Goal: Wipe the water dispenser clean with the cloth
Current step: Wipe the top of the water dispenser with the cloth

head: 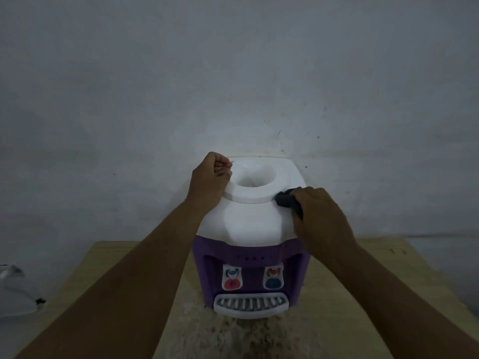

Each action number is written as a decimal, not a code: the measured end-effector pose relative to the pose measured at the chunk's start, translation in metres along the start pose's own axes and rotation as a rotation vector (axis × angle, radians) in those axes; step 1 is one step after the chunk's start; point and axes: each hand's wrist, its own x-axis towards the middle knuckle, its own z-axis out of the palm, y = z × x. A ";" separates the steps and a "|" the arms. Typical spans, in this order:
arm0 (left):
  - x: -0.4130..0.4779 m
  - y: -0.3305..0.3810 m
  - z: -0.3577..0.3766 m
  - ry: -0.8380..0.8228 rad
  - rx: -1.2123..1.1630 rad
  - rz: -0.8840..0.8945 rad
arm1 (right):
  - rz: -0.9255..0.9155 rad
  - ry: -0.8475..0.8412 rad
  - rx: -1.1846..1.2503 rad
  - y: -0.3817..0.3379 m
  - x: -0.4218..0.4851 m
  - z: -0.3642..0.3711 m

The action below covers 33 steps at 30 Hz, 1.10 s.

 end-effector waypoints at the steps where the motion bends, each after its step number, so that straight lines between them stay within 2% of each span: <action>1: 0.000 0.001 0.001 0.004 0.010 0.003 | 0.044 0.017 0.018 0.002 0.002 0.002; 5: 0.000 0.002 0.002 0.011 0.029 0.028 | 0.068 0.148 0.242 -0.036 0.000 0.021; 8: -0.001 0.000 0.001 -0.004 0.027 0.037 | -0.183 0.120 0.198 -0.065 -0.005 0.037; 10: -0.001 -0.001 0.000 -0.018 0.033 0.044 | -0.263 0.111 0.140 -0.062 -0.002 0.034; 18: 0.000 -0.001 0.003 -0.002 0.028 0.042 | 0.160 0.022 0.000 0.012 0.026 0.017; 20: 0.000 0.001 0.004 -0.009 0.020 0.032 | 0.275 0.026 0.033 0.011 0.040 0.020; 22: 0.001 -0.001 0.002 -0.003 0.002 0.028 | 0.304 0.056 0.041 0.001 0.043 0.025; 24: 0.002 -0.002 0.002 -0.007 -0.019 0.014 | 0.270 0.106 0.035 -0.011 0.032 0.030; 29: 0.003 -0.003 -0.001 0.002 -0.140 -0.072 | 0.121 0.226 0.235 -0.049 0.003 0.043; 33: 0.004 -0.002 -0.004 0.032 -0.356 -0.162 | -0.008 0.214 0.079 -0.073 0.006 0.058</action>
